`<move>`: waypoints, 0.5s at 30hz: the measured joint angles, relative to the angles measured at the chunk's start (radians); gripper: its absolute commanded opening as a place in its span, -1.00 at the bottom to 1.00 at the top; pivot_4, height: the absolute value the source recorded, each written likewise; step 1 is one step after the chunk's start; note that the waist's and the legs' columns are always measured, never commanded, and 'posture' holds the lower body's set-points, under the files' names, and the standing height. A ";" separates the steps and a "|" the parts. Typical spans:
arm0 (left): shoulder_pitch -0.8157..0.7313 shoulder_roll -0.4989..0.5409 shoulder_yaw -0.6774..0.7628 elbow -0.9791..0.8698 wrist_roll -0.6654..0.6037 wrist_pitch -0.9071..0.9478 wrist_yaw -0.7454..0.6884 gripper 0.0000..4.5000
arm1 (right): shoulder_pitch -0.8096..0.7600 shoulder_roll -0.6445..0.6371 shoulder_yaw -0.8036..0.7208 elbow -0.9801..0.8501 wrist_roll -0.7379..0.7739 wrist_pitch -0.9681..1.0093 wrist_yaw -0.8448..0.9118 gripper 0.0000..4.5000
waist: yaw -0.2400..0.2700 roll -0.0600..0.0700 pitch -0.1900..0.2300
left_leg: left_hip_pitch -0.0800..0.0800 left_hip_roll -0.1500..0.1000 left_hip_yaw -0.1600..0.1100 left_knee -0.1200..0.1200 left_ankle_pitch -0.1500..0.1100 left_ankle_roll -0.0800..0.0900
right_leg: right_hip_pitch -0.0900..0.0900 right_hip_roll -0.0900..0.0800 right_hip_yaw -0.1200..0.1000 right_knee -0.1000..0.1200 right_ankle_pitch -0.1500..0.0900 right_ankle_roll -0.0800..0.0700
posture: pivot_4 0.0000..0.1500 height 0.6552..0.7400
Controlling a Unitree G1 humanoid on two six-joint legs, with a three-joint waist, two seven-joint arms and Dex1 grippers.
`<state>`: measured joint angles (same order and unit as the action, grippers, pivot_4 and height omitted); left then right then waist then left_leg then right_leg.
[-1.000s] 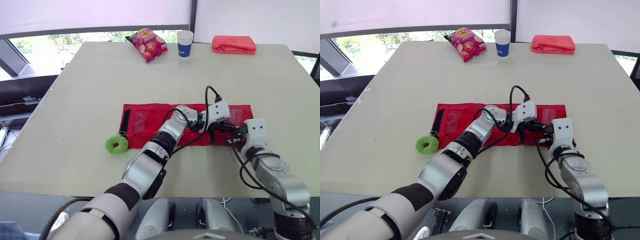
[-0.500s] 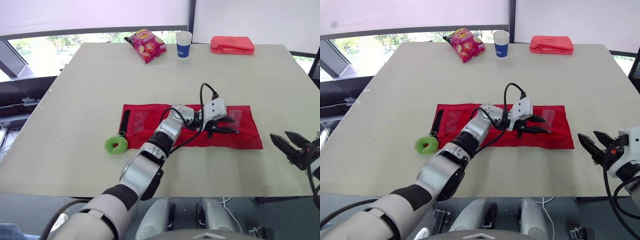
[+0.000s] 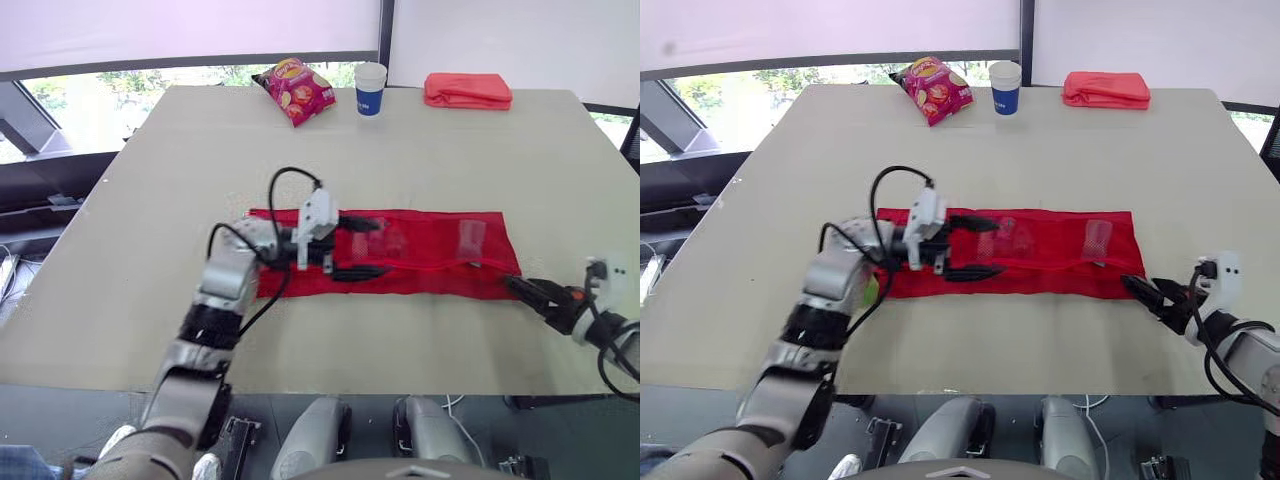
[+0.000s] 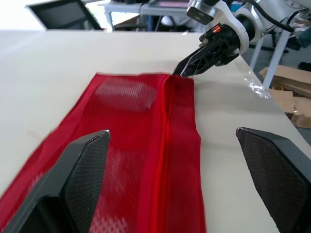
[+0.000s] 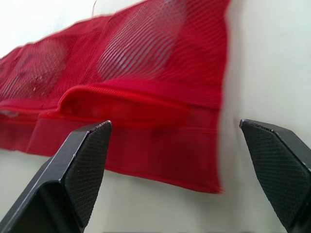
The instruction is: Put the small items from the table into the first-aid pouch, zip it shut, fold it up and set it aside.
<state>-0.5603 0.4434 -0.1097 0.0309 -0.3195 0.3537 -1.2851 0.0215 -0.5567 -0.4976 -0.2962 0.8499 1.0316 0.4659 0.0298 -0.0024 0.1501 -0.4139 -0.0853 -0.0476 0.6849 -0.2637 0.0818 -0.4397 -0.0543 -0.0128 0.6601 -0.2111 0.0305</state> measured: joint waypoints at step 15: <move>0.142 0.146 0.127 -0.226 -0.158 0.138 0.111 1.00 | 0.026 -0.063 0.026 0.070 -0.044 -0.079 0.062 -0.97 | -0.009 0.001 0.000 | 0.000 0.000 0.000 -0.001 0.000 0.000 | 0.000 0.000 0.000 0.000 0.000 0.000 | 1.00 0.99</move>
<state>-0.4182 0.5894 0.0168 -0.1949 -0.4771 0.4912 -1.1741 0.0472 -0.6193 -0.4719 -0.2265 0.8059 0.9530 0.5281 0.0206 -0.0019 0.1503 -0.4134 -0.0852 -0.0477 0.6840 -0.2636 0.0815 -0.4398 -0.0540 -0.0126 0.6601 -0.2113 0.0304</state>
